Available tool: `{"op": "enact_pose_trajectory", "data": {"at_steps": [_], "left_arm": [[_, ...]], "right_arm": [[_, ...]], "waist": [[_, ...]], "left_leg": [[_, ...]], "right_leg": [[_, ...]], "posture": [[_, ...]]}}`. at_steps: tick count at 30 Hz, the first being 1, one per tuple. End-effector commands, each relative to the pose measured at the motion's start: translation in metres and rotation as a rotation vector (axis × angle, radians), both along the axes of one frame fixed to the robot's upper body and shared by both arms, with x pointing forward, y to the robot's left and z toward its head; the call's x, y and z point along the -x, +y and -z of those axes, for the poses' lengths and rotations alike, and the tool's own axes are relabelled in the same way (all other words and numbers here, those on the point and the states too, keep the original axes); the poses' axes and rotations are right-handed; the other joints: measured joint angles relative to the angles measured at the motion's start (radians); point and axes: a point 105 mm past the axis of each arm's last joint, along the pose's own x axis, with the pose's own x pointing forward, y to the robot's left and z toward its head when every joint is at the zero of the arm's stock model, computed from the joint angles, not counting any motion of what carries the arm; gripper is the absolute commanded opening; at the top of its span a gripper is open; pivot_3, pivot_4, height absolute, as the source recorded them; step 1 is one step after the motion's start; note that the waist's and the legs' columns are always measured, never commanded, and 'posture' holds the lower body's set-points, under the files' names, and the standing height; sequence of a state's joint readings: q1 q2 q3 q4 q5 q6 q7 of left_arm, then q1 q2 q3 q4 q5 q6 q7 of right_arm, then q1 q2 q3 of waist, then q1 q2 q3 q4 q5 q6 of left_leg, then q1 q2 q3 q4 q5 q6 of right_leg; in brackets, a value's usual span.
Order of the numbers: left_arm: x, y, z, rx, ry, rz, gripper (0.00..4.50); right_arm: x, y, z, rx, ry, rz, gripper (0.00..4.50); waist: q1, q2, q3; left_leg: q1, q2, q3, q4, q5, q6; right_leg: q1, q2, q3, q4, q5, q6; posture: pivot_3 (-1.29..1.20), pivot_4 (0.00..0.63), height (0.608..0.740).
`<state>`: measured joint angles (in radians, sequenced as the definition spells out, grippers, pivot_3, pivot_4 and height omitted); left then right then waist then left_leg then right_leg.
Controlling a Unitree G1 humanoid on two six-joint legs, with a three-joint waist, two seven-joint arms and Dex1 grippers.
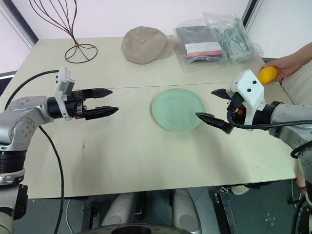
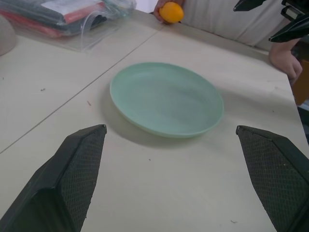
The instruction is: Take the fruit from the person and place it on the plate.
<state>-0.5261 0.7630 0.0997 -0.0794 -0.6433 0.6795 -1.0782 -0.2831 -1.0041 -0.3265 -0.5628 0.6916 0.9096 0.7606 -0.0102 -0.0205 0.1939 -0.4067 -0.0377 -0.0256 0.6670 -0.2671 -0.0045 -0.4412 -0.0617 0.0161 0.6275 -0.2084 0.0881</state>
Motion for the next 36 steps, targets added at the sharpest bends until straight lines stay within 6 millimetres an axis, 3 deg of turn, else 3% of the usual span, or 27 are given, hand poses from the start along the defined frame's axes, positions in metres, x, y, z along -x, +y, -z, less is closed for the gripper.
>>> {"op": "enact_pose_trajectory", "data": {"at_steps": [1, 26, 36], "left_arm": [[-0.001, -0.002, -0.013, 0.004, -0.06, 0.008, 4.5], [-0.003, -0.002, -0.015, 0.021, -0.059, -0.004, 4.5], [-0.022, 0.009, -0.037, 0.176, -0.059, -0.152, 4.5]], "right_arm": [[0.002, 0.0, -0.014, 0.018, -0.065, -0.004, 4.49], [0.003, -0.001, -0.014, 0.017, -0.066, 0.004, 4.49], [-0.002, 0.003, -0.017, -0.006, -0.096, 0.001, 4.49]], "waist": [[0.0, 0.0, 0.0], [0.0, 0.0, 0.0], [0.0, 0.0, 0.0]], "left_leg": [[0.0, 0.0, 0.0, 0.0, 0.0, 0.0], [0.0, 0.0, 0.0, 0.0, 0.0, 0.0], [0.0, 0.0, 0.0, 0.001, 0.0, 0.0]], "right_leg": [[0.0, 0.0, 0.0, 0.0, 0.0, 0.0], [0.0, 0.0, 0.0, 0.0, 0.0, 0.0], [0.0, 0.0, 0.0, 0.001, 0.0, 0.0]], "posture": [[0.0, 0.15, 0.74], [0.0, 0.15, 0.74], [0.0, 0.15, 0.74]]}}
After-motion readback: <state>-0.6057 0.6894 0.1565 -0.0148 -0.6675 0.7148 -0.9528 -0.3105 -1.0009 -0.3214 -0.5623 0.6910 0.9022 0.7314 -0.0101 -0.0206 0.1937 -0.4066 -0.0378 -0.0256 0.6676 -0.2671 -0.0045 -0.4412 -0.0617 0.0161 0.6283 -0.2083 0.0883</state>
